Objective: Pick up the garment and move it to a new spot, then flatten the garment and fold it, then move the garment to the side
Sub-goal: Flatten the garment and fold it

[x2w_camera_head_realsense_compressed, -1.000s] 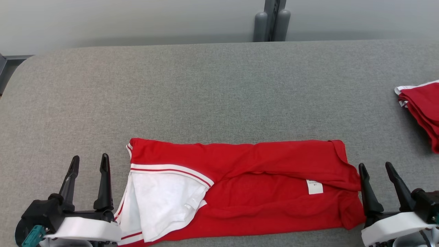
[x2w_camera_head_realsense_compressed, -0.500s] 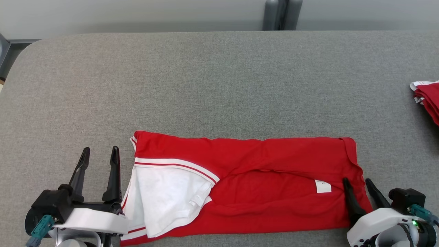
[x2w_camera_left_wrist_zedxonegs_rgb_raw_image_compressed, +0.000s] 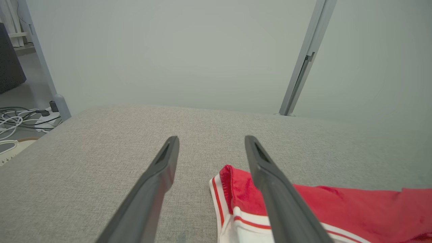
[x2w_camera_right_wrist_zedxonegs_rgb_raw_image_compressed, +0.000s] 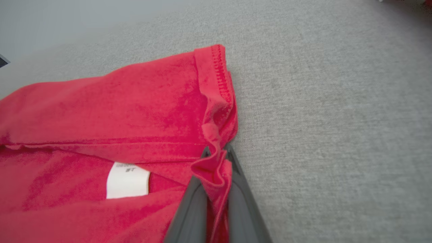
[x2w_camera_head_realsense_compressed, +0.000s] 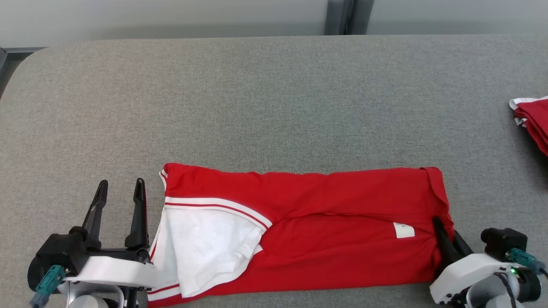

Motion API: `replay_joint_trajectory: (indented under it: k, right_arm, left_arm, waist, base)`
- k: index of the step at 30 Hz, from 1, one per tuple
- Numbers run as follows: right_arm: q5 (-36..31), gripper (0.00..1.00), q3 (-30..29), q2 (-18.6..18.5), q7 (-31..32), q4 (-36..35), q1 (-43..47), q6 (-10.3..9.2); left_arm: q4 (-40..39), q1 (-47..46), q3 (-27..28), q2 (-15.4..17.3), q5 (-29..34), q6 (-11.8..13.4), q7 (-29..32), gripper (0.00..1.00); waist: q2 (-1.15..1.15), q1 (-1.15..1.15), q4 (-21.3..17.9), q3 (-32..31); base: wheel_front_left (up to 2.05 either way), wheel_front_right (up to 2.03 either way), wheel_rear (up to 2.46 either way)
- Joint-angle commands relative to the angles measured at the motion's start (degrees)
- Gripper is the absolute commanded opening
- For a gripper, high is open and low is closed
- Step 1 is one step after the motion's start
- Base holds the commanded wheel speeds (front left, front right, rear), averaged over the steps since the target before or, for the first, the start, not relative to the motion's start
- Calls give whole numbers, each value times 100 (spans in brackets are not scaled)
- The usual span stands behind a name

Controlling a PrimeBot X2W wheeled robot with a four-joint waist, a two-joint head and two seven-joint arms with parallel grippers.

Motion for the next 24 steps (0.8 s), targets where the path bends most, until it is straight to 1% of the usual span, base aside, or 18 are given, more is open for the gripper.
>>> replay_joint_trajectory:
  k: [1, 7, 11, 14, 16, 18, 24]
  right_arm:
    - [18, 0, -161, -145, 24, -26, 99, -35]
    - [25, 0, -438, -231, 44, -258, 199, -31]
    - [-49, 0, -605, -351, 84, -430, 336, -30]
    - [-51, 0, -643, -386, 131, -612, 422, -21]
    - [-79, 0, -553, -394, 194, -846, 436, -20]
    - [-109, 0, -374, -322, 341, -1222, 461, -19]
    - [-213, 0, 413, -104, 1252, -2706, 458, -19]
  left_arm:
    - [-15, -93, 36, 18, 30, -8, 2, 100]
    - [-17, -82, 55, 7, 52, -22, 2, 100]
    - [-14, -37, 76, -3, 58, -26, 2, 100]
    - [-20, 17, 93, -7, 65, -15, 2, 100]
    - [-18, 47, 95, -13, 68, -5, 2, 100]
    - [-5, 78, 105, -4, 59, -2, 2, 100]
    - [25, 224, 104, 34, 16, 18, 14, 100]
  waist:
    - [0, 0, -19, -5]
    - [0, 0, -60, -35]
    - [0, 0, -100, -83]
    - [0, 0, -136, -125]
    - [0, 0, -160, -167]
    - [0, 0, -192, -229]
    - [0, 0, -278, -477]
  base:
    - [0, 0, 0]
    - [0, 0, 0]
    - [0, 0, 0]
    - [0, 0, 0]
    - [0, 0, 0]
    - [0, 0, 0]
    - [0, 0, 0]
